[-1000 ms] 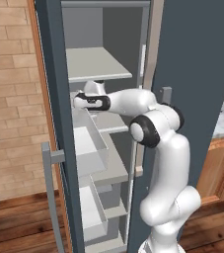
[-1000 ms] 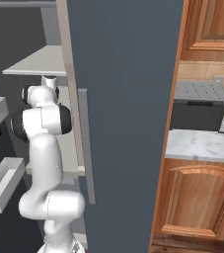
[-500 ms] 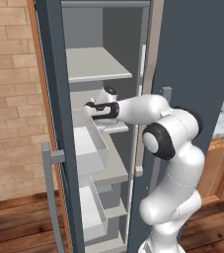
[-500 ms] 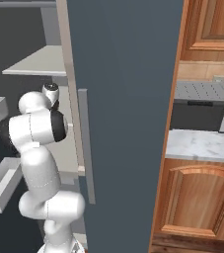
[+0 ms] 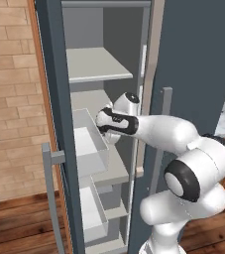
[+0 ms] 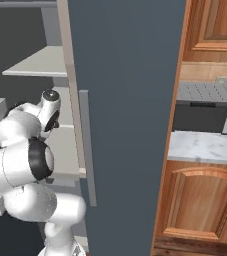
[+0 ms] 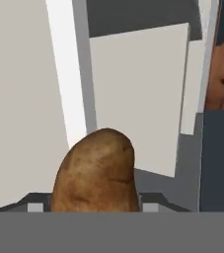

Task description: Take the potato and lime out of the freezer and place them in the tupperware container on the counter. Then put the tupperware containing the vegetables back in the freezer.

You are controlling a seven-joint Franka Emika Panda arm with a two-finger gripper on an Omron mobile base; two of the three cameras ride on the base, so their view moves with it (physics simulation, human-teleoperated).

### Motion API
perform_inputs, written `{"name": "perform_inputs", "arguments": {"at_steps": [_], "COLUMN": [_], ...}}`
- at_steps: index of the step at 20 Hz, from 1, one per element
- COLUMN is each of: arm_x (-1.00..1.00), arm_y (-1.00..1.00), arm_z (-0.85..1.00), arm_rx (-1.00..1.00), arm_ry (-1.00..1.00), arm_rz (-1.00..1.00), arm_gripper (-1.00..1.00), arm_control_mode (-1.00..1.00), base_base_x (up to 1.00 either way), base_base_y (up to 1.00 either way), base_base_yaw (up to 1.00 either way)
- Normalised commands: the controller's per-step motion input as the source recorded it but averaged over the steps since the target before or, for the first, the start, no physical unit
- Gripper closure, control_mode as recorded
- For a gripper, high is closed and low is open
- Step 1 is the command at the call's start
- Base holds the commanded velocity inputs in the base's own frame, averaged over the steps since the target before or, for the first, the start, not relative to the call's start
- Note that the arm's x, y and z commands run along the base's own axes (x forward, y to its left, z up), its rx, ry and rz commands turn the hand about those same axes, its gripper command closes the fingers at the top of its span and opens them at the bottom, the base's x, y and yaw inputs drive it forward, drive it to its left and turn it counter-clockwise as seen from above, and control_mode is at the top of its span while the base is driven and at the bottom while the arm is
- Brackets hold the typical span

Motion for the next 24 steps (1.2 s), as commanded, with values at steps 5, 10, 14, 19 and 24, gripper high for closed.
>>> {"name": "perform_inputs", "arguments": {"at_steps": [5, 10, 14, 19, 24], "arm_x": [-0.99, -1.0, -0.98, -0.72, -0.5], "arm_y": [-0.59, -0.16, -0.14, -0.34, -0.54], "arm_z": [0.74, 1.0, 0.88, 0.64, 0.44], "arm_rx": [0.03, -0.02, -0.16, -0.33, -0.31], "arm_ry": [0.0, -0.03, -0.08, -0.07, 0.01], "arm_rz": [-0.05, 0.03, 0.09, 0.14, 0.2], "arm_gripper": [1.0, 1.0, 1.0, 1.0, 1.0], "arm_control_mode": [-1.0, -1.0, -1.0, -1.0, -1.0], "base_base_x": [0.0, 0.0, 0.0, 0.0, 0.0], "base_base_y": [0.0, 0.0, 0.0, 0.0, 0.0], "base_base_yaw": [0.0, 0.0, 0.0, 0.0, 0.0]}}
